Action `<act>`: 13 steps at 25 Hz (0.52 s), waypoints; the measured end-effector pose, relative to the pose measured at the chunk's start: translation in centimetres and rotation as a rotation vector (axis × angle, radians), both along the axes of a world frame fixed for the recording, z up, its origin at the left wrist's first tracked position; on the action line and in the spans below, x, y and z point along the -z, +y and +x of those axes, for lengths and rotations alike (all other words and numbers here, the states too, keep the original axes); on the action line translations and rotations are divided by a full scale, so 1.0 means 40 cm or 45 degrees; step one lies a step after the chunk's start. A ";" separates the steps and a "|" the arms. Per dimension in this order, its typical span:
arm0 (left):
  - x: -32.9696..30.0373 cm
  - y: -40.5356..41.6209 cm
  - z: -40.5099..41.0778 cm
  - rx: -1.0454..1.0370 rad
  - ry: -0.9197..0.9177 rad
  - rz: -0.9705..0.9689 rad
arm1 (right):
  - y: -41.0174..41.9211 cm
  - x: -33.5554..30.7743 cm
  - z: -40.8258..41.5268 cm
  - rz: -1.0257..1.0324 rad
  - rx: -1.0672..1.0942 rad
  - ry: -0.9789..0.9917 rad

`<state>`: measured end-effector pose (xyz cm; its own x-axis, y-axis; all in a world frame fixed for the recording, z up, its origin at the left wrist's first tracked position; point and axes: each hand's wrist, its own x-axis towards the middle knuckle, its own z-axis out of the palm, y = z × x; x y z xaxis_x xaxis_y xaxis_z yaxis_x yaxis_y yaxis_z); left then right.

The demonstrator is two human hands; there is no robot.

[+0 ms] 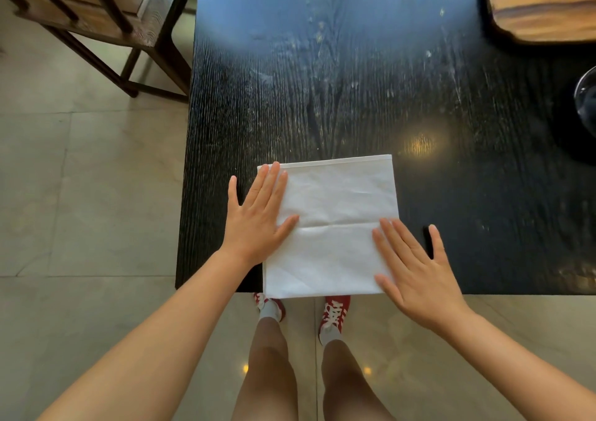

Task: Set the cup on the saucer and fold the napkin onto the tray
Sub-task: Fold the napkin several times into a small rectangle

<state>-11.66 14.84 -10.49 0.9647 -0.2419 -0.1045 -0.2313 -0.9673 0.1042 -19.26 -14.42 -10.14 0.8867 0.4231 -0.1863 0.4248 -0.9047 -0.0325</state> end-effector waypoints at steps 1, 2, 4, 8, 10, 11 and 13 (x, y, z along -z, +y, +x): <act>-0.006 -0.014 -0.011 -0.032 -0.048 -0.002 | 0.002 -0.003 0.002 -0.004 0.004 0.002; -0.014 -0.040 -0.031 -0.037 -0.088 -0.032 | 0.006 -0.002 0.002 0.000 0.009 -0.004; -0.030 -0.120 -0.095 0.106 -0.083 -0.129 | 0.011 0.001 0.000 0.014 0.008 -0.007; -0.006 -0.197 -0.190 0.359 0.058 -0.107 | 0.008 -0.005 0.001 0.012 0.018 0.009; 0.013 -0.154 -0.186 0.372 0.076 -0.047 | 0.012 -0.006 0.000 0.014 0.030 0.015; 0.018 -0.124 -0.186 0.375 0.084 -0.012 | 0.012 -0.005 0.000 0.017 0.033 0.021; 0.020 -0.062 -0.196 0.329 0.099 0.056 | 0.010 -0.004 0.002 0.012 0.028 0.027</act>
<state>-19.50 12.35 -11.30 0.8600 -0.4729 -0.1918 -0.4643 -0.8811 0.0903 -19.18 -14.01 -9.98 0.8919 0.4051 -0.2011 0.4036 -0.9136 -0.0501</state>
